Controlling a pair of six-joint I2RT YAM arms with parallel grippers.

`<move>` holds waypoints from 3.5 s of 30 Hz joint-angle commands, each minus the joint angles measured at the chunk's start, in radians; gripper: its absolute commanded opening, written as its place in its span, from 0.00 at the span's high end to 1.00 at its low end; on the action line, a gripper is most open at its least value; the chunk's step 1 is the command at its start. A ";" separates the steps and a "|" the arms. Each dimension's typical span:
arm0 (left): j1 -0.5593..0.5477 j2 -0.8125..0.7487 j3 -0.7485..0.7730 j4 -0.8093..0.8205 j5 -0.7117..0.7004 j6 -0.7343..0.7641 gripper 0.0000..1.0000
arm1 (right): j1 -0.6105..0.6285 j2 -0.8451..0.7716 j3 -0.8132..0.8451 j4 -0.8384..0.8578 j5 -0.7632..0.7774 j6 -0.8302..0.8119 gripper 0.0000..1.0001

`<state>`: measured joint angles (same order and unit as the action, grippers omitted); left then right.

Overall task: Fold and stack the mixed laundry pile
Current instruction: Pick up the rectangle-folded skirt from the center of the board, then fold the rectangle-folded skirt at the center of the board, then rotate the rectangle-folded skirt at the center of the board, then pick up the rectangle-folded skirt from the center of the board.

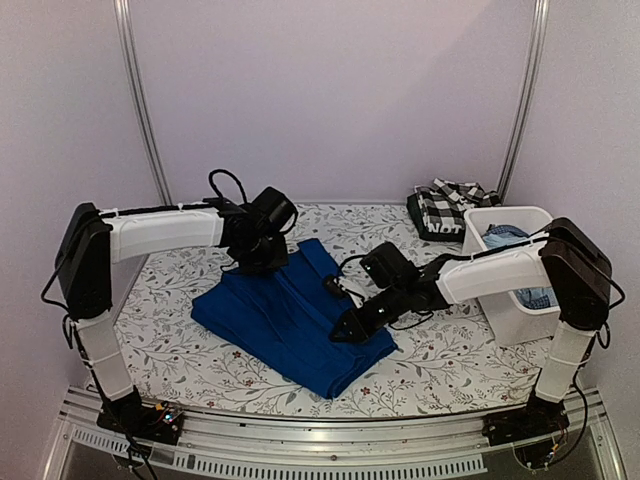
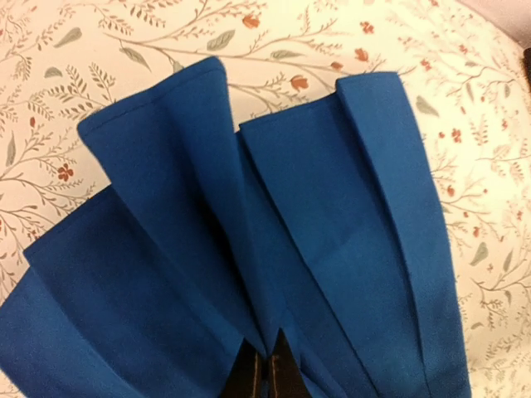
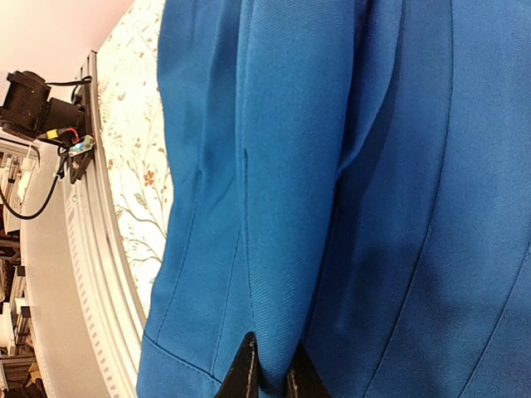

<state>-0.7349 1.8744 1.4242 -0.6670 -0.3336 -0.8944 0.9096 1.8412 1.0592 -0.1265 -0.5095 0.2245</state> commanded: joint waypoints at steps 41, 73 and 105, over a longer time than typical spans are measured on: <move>0.014 0.147 0.268 0.206 -0.147 0.334 0.22 | -0.284 -0.117 -0.192 -0.007 -0.101 -0.047 0.68; 0.141 0.224 -0.057 0.440 0.190 0.388 0.71 | -0.216 0.054 -0.323 0.413 -0.316 0.278 0.84; -0.569 -0.397 -0.681 0.525 -0.134 0.873 0.02 | -0.167 0.226 0.282 0.039 -0.412 -0.016 0.58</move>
<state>-1.2663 1.4055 0.7506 -0.1131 -0.3717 -0.0734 0.7044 1.9778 1.3174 -0.0509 -0.8516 0.2451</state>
